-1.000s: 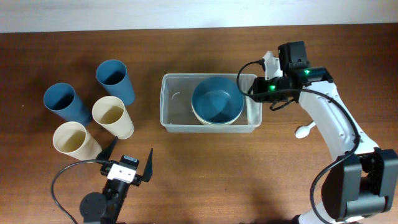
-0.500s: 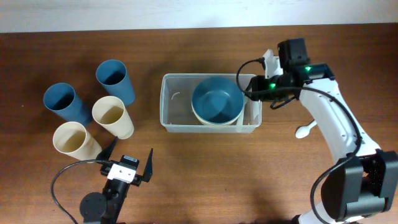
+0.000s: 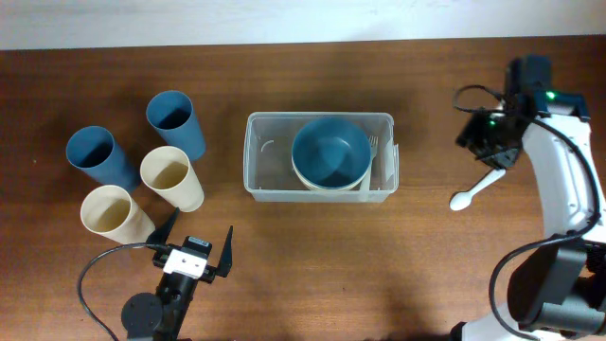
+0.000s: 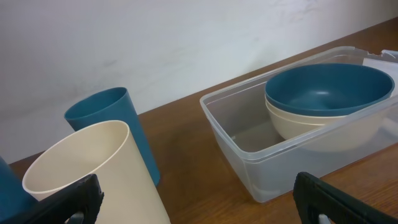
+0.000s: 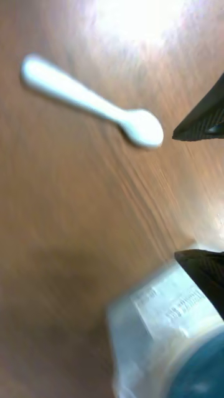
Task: Pack container
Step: 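Release the fork beside the bowls and return the right gripper to the spoon, then grasp the white spoon handle with the right gripper and lift it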
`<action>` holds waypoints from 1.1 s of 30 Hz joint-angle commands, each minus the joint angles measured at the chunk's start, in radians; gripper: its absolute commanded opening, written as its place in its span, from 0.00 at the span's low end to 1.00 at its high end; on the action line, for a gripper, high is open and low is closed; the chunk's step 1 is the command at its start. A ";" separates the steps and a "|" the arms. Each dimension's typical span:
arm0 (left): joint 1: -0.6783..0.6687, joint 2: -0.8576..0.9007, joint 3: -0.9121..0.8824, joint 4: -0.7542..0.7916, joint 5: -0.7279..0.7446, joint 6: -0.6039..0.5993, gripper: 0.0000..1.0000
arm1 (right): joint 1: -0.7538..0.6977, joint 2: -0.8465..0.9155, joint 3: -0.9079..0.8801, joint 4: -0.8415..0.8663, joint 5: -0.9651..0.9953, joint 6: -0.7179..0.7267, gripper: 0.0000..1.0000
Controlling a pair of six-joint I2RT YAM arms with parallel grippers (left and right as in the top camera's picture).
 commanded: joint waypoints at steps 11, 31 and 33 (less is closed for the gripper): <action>0.005 -0.008 -0.007 -0.001 -0.007 0.009 1.00 | -0.071 0.019 -0.288 0.177 0.064 0.113 0.50; 0.005 -0.008 -0.007 -0.001 -0.007 0.009 1.00 | -0.112 0.019 -0.399 0.383 0.166 0.150 0.49; 0.005 -0.008 -0.007 -0.001 -0.007 0.009 1.00 | -0.111 0.019 -0.401 0.413 0.199 0.151 0.49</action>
